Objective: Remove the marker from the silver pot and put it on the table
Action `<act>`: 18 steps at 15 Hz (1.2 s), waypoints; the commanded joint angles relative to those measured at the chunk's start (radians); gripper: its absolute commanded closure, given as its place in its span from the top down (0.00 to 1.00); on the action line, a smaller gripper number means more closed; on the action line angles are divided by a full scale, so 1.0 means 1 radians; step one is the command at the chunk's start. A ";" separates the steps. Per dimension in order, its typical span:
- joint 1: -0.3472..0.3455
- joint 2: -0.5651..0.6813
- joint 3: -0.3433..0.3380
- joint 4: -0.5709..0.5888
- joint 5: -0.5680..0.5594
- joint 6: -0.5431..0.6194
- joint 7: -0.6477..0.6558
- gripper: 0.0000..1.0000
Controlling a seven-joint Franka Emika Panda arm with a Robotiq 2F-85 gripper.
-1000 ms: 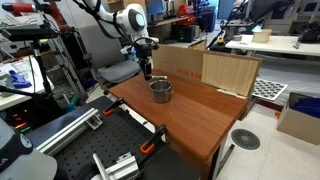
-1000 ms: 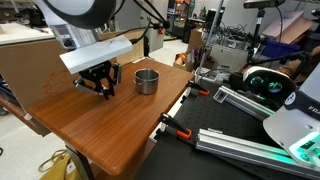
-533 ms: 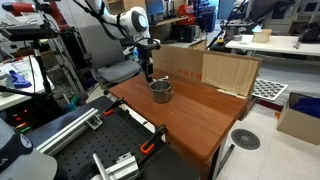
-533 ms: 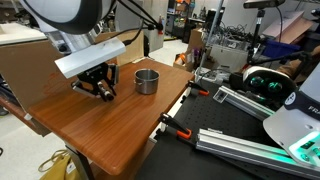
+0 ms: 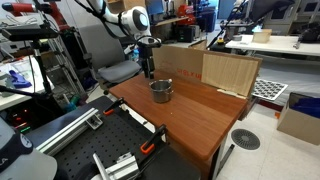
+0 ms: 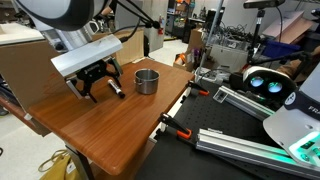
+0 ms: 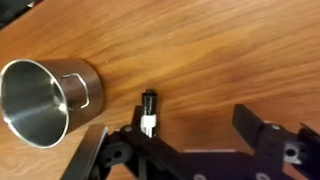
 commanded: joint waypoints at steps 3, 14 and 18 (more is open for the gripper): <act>-0.003 -0.018 0.011 0.011 0.013 -0.018 -0.005 1.00; -0.032 -0.390 0.104 -0.255 0.043 0.146 -0.047 1.00; -0.070 -0.569 0.136 -0.381 0.092 0.234 -0.090 1.00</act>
